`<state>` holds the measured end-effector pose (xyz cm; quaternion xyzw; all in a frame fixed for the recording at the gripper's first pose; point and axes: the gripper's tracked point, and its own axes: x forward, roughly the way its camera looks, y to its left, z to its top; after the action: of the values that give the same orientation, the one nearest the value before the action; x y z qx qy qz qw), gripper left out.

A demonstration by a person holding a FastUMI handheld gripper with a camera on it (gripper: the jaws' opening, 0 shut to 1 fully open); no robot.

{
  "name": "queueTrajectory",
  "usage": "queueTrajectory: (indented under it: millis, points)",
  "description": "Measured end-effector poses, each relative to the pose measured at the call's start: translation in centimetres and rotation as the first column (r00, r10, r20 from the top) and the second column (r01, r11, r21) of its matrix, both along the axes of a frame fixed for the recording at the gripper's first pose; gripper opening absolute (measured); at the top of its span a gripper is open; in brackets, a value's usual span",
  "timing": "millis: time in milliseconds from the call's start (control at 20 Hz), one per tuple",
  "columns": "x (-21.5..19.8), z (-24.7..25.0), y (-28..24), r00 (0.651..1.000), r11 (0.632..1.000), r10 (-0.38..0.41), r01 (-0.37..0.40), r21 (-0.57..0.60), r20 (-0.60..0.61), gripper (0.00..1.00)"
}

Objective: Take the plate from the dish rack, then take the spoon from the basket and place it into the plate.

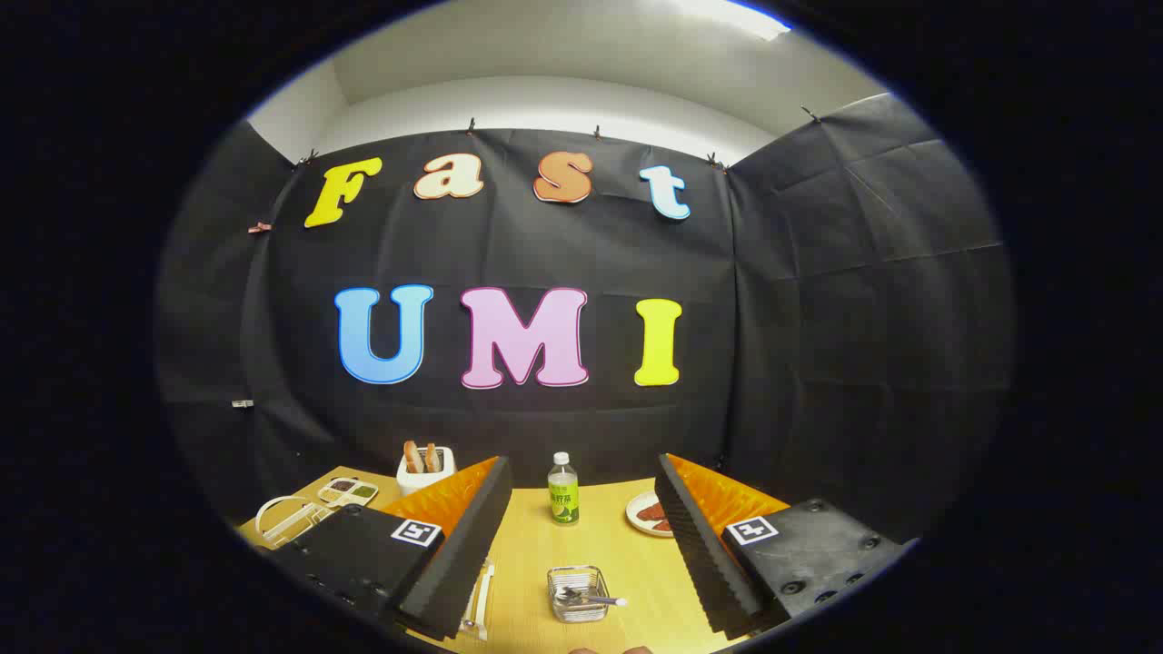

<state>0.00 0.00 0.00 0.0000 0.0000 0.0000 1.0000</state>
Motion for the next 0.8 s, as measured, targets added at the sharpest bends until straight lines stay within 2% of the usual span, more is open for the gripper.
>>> queueTrajectory:
  millis: [800]
  points:
    - [0.1, -2.1, 1.9, 0.997, 0.999, 0.034, -0.036, -0.018, -0.069, 0.97]
